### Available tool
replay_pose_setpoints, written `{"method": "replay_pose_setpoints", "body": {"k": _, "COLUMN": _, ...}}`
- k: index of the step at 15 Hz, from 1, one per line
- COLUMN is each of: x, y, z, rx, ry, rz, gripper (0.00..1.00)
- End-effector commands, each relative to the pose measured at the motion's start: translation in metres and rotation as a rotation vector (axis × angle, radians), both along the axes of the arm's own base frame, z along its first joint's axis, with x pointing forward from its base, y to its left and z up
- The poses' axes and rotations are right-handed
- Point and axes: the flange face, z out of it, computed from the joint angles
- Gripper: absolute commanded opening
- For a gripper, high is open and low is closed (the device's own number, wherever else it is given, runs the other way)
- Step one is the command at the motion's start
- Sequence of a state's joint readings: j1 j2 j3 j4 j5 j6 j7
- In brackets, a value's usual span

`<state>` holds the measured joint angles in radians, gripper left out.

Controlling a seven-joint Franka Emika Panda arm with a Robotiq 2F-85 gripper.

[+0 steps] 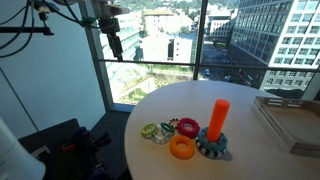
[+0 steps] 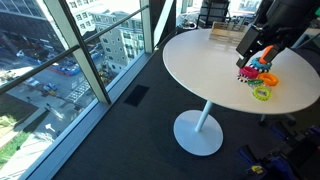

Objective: Put the pink ring around the orange rod

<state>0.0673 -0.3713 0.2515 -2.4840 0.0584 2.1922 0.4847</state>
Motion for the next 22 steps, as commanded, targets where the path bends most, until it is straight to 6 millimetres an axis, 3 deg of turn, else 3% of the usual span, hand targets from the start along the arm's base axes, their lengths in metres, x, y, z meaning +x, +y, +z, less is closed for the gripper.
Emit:
{"method": "replay_pose_setpoints", "body": {"k": 1, "x": 0.043, "y": -0.036, "z": 0.008, "rx": -0.028, "ry": -0.021, "rz": -0.071, "gripper": 1.00}}
{"method": "replay_pose_setpoints", "body": {"k": 7, "x": 0.099, "y": -0.106, "z": -0.006, "rx": -0.086, "ry": 0.001, "rz": -0.159, "gripper": 1.00}}
{"method": "replay_pose_setpoints", "body": {"k": 14, "x": 0.123, "y": -0.191, "z": -0.025, "rx": -0.096, "ry": 0.034, "rz": -0.322, "gripper": 1.00}}
{"method": "replay_pose_setpoints", "body": {"k": 18, "x": 0.125, "y": -0.218, "z": -0.034, "rx": -0.107, "ry": 0.039, "rz": -0.402, "gripper": 1.00}}
{"method": "replay_pose_setpoints", "body": {"k": 22, "x": 0.118, "y": -0.217, "z": -0.039, "rx": -0.097, "ry": 0.053, "rz": -0.382, "gripper": 1.00}}
